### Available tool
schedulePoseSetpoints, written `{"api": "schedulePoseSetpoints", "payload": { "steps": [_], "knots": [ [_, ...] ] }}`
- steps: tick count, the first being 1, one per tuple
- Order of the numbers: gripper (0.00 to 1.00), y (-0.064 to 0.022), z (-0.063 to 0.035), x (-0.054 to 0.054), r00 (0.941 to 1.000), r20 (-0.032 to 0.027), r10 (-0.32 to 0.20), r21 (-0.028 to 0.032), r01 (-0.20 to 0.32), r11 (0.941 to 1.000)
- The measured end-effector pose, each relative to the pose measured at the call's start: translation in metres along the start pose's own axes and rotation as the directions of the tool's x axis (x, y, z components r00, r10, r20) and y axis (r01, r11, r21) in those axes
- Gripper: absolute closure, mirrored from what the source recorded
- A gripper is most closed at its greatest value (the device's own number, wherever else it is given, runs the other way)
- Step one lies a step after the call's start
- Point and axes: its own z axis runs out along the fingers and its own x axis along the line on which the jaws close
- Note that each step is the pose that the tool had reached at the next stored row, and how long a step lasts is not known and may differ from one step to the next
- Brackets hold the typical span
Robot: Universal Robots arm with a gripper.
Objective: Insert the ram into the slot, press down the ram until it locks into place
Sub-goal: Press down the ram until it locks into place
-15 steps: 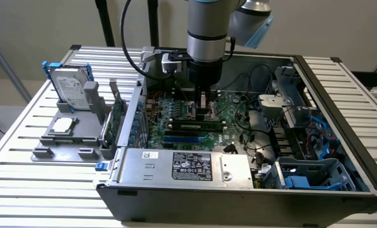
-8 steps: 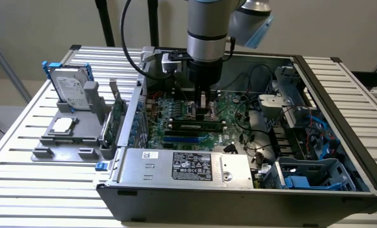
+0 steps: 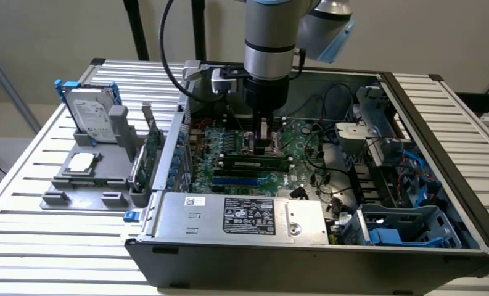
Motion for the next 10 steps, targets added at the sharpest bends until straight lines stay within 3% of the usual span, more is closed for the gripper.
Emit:
{"api": "schedulePoseSetpoints", "payload": {
  "steps": [5, 10],
  "knots": [
    [0.89, -0.0007, 0.0047, -0.0005, 1.0, -0.0078, -0.001, -0.0072, 0.001, 1.0],
    [0.89, -0.0011, 0.0092, -0.0019, 0.9999, -0.0107, -0.001, -0.0098, 0.001, 1.0]
  ]
}}
